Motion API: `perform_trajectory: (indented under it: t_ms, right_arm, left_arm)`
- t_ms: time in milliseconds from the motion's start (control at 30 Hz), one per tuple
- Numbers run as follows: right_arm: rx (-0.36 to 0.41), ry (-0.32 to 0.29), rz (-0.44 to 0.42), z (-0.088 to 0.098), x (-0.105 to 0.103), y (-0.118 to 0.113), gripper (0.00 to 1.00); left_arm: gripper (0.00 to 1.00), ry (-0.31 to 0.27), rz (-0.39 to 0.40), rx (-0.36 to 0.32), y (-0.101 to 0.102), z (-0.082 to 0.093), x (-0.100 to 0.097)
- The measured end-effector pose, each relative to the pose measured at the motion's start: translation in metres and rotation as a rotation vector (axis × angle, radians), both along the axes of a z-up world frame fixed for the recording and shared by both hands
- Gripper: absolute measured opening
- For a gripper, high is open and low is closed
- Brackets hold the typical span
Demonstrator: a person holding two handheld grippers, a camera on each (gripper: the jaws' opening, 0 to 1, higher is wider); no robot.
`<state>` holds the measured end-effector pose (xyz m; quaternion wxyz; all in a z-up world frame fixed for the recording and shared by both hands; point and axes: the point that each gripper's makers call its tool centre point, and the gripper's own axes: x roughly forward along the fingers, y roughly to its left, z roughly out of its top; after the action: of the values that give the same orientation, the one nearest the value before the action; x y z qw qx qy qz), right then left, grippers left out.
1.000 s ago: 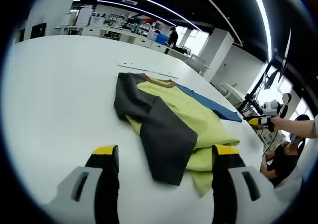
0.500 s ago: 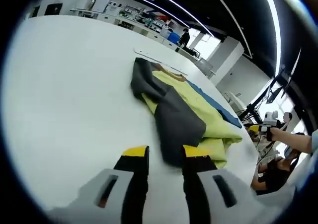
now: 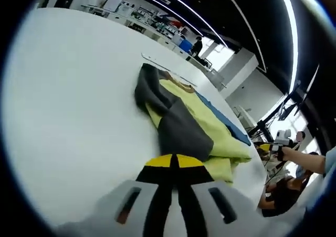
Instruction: Fold the garment on the visible template until the final outline fits inside the template.
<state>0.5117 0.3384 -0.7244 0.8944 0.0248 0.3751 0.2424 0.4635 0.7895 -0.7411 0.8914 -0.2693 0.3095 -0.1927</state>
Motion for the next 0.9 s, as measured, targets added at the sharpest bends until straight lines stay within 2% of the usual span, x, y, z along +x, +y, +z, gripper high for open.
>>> perform_trajectory:
  t_ms: [67, 100, 167, 200, 233, 333, 400, 433, 500, 567, 600, 667, 900]
  right_arm:
    - [0.001, 0.001, -0.001, 0.000, 0.000, 0.000, 0.95]
    - [0.002, 0.002, 0.000, 0.000, -0.001, 0.001, 0.95]
    - [0.002, 0.003, 0.002, -0.001, -0.001, 0.002, 0.94]
    - [0.003, 0.003, 0.003, -0.001, -0.001, 0.002, 0.94]
    - [0.004, 0.002, 0.001, -0.001, -0.001, 0.002, 0.94]
    - [0.004, 0.001, -0.001, -0.001, -0.001, 0.002, 0.94]
    - [0.003, 0.002, 0.001, -0.002, -0.001, 0.002, 0.94]
    - [0.002, 0.003, 0.002, -0.002, -0.002, 0.002, 0.94]
    - [0.002, 0.006, 0.001, -0.003, -0.002, 0.002, 0.94]
    - [0.002, 0.006, 0.002, -0.004, -0.002, 0.003, 0.94]
    - [0.003, 0.007, 0.003, -0.004, -0.002, 0.003, 0.94]
    - [0.002, 0.006, 0.006, -0.004, -0.002, 0.004, 0.94]
    - [-0.001, 0.006, 0.008, -0.004, -0.003, 0.005, 0.94]
  left_arm:
    - [0.00, -0.009, -0.016, 0.016, -0.003, 0.001, -0.001]
    - [0.00, -0.023, -0.017, 0.082, 0.004, -0.003, 0.000]
    - [0.00, -0.012, -0.001, 0.104, 0.008, -0.006, 0.001]
    - [0.00, 0.002, 0.004, 0.093, 0.009, -0.008, 0.000]
    - [0.00, 0.038, 0.015, 0.047, 0.007, -0.010, -0.003]
    - [0.00, 0.041, 0.015, 0.042, 0.010, -0.010, -0.007]
    - [0.02, 0.045, 0.032, -0.042, 0.005, -0.003, -0.012]
    - [0.05, 0.067, 0.053, -0.098, 0.004, -0.001, -0.015]
    - [0.13, 0.098, 0.059, -0.119, 0.005, -0.004, -0.022]
    - [0.12, 0.108, 0.056, -0.112, 0.005, -0.007, -0.026]
    - [0.12, 0.145, 0.060, -0.141, 0.003, -0.010, -0.031]
    - [0.12, 0.169, 0.076, -0.178, 0.000, -0.014, -0.034]
    - [0.11, 0.186, 0.110, -0.248, -0.007, -0.020, -0.029]
